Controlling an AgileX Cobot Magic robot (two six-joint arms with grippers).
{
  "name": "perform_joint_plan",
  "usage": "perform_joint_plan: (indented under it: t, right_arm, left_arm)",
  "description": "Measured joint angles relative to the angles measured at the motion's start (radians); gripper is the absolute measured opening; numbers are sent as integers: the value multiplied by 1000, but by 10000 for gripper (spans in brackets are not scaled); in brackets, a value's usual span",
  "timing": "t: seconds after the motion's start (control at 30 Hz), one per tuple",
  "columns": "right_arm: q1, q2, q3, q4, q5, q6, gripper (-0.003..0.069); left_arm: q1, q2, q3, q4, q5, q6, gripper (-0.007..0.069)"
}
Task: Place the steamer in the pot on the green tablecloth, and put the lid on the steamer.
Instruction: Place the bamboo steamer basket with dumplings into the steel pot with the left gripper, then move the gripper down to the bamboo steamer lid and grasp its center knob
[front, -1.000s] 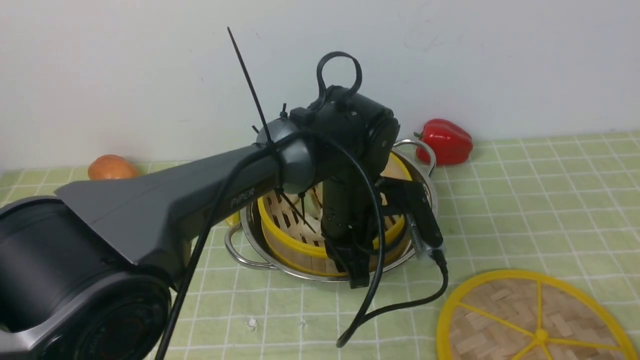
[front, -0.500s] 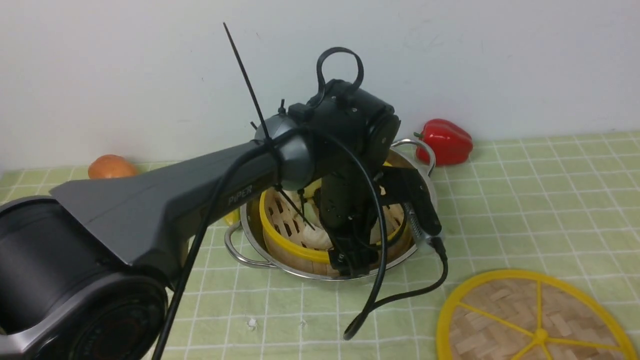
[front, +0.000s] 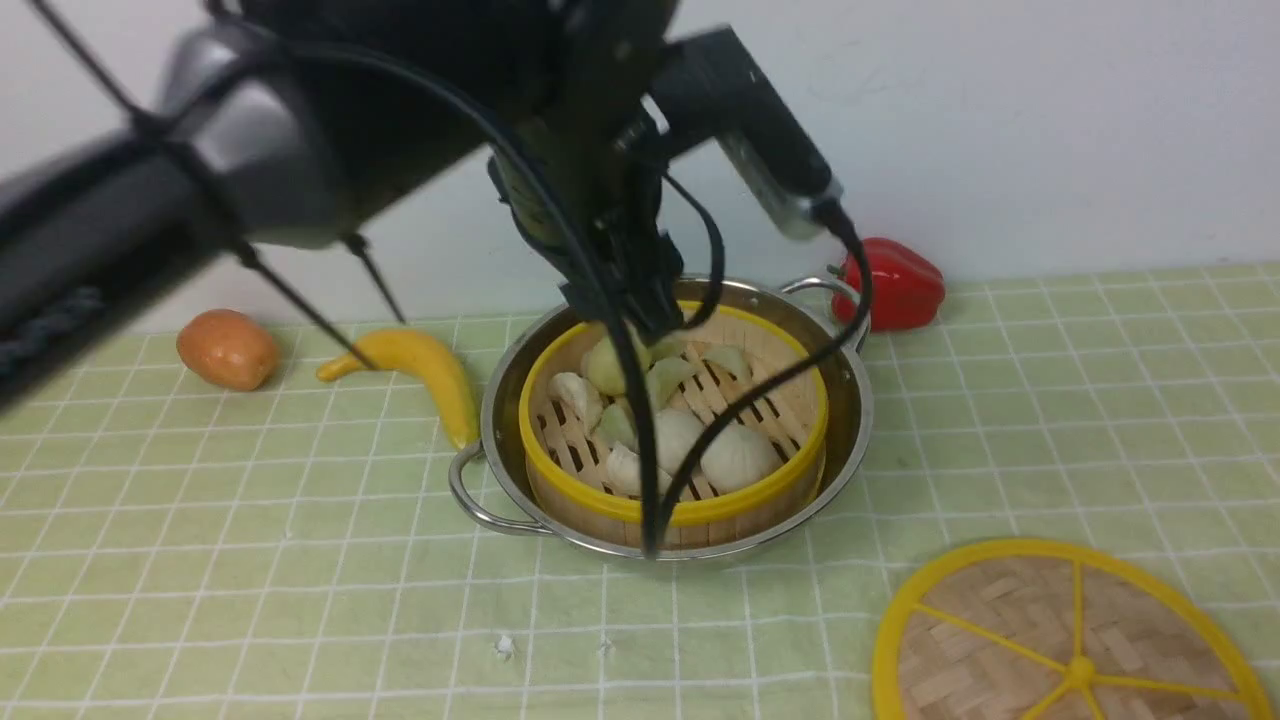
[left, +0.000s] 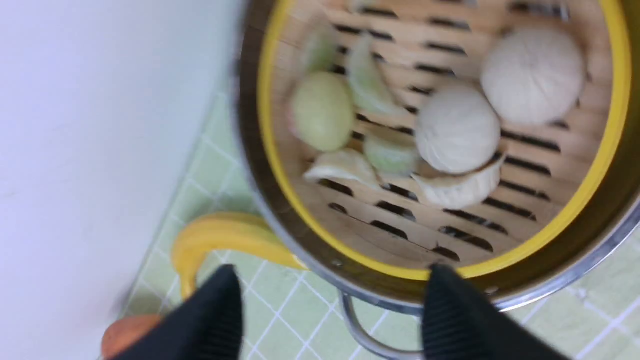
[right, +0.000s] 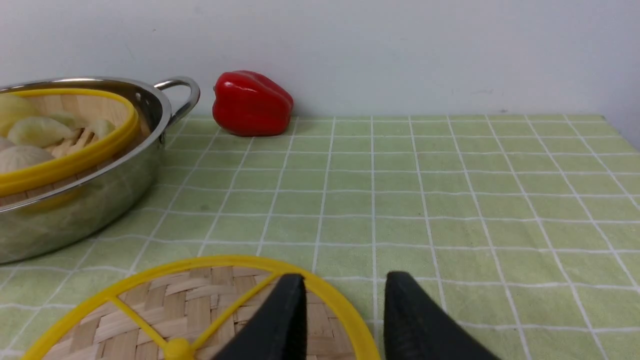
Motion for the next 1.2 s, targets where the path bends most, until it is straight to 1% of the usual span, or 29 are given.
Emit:
perform_joint_plan:
  t: [0.07,0.1,0.13,0.17,0.2,0.23,0.27,0.33,0.73,0.83,0.93,0.97,1.0,1.03,1.07,1.1,1.13,1.17,1.2]
  right_arm:
    - [0,0,0,0,0,0,243]
    - [0,0,0,0,0,0,243]
    - [0,0,0,0,0,0,243]
    - [0,0,0,0,0,0,243]
    - [0,0,0,0,0,0,243]
    - [0,0,0,0,0,0,243]
    - [0,0,0,0,0,0,243]
    - [0,0,0,0,0,0,243]
    - [0,0,0,0,0,0,243]
    - [0,0,0,0,0,0,243]
    - [0,0,0,0,0,0,243]
    - [0,0,0,0,0,0,243]
    - [0,0,0,0,0,0,243]
    - [0,0,0,0,0,0,243]
    - [0,0,0,0,0,0,243]
    - [0,0,0,0,0,0,243]
    - [0,0,0,0,0,0,243]
    - [0,0,0,0,0,0,243]
    - [0,0,0,0,0,0,243]
  left_arm:
    - [0,-42,0,0,1,-33,275]
    - [0,-102,0,-2,1,-77,174]
    - [0,-120,0,-3,2,-96,126]
    - [0,-159,0,-3,2,-115,59]
    - [0,-159,0,-3,2,-118,50]
    - [0,-194,0,-3,2,-131,9]
    - [0,-210,0,-3,2,-135,-10]
    - [0,-242,0,-4,2,-140,-23]
    - [10,-279,0,4,3,-159,-21]
    - [54,-314,8,-47,3,-165,-16]
    - [177,-407,66,-178,-29,-167,-8]
    - [198,-421,72,-196,-34,-167,-8]
    - [299,-489,142,-275,-83,-164,-3]
    - [299,-489,142,-275,-89,-163,-1]
    - [349,-521,178,-306,-113,-157,0]
    - [476,-607,276,-371,-171,-133,1]
    - [539,-653,341,-396,-206,-118,1]
    - [587,-692,413,-413,-236,-102,1]
    - [599,-702,428,-416,-253,-99,1]
